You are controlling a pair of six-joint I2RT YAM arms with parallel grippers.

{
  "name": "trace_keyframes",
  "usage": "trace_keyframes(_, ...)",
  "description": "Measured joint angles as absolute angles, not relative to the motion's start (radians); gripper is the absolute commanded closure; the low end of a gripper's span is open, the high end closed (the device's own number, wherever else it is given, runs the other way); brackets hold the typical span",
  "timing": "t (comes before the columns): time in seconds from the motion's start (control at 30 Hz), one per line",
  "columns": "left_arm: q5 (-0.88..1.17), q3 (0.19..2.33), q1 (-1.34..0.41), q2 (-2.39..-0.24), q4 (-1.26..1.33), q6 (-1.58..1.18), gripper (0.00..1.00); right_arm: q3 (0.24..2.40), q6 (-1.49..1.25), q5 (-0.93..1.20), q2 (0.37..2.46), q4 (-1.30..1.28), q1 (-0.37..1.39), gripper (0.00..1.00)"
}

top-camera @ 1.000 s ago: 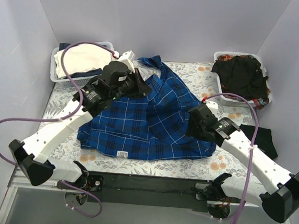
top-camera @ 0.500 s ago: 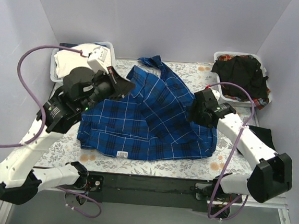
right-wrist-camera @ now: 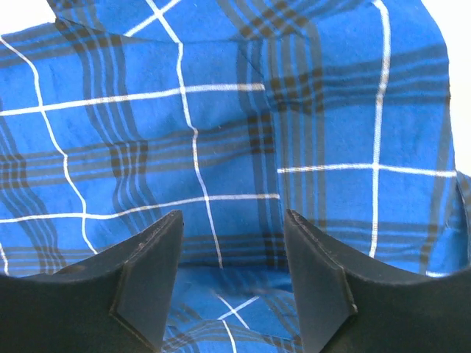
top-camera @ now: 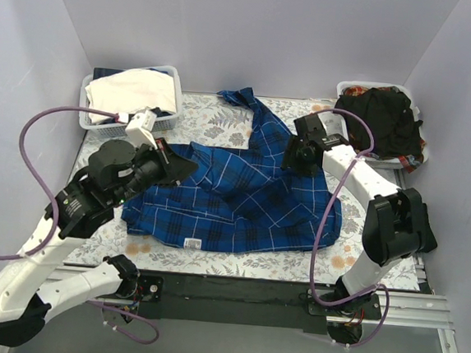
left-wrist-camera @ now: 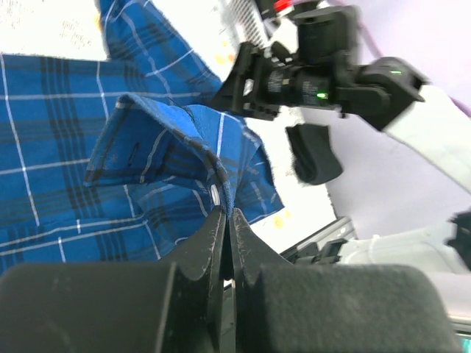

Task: Fold and stack the long sleeve shirts
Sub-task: Fold the shirt

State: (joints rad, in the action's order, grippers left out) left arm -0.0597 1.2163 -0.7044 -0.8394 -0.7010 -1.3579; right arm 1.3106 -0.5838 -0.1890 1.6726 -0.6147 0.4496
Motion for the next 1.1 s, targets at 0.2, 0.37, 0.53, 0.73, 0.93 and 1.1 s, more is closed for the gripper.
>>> trace_keyframes(0.2,-0.06,1.193,-0.704,-0.759,-0.687,-1.357,1.0,1.327,-0.538,-0.091,1.692,-0.601,0.439,0.45)
trace_keyframes(0.37,-0.075,1.163,-0.704,-0.775,-0.681,-1.357,1.0,1.223,-0.496,0.006,1.621,-0.577,0.439,0.52)
trace_keyframes(0.53,-0.114,1.146,-0.704,-0.809,-0.67,-1.357,1.0,1.072,-0.468,0.103,1.505,-0.572,0.439,0.66)
trace_keyframes(0.73,-0.158,1.116,-0.704,-0.809,-0.638,-1.353,1.0,0.891,-0.45,0.182,1.412,-0.567,0.441,0.72)
trace_keyframes(0.93,-0.184,0.992,-0.704,-0.76,-0.606,-1.386,0.95,0.794,-0.445,0.202,1.403,-0.574,0.441,0.72)
trace_keyframes(1.1,-0.188,0.849,-0.704,-0.651,-0.629,-1.468,0.94,0.796,-0.448,0.194,1.403,-0.572,0.441,0.66)
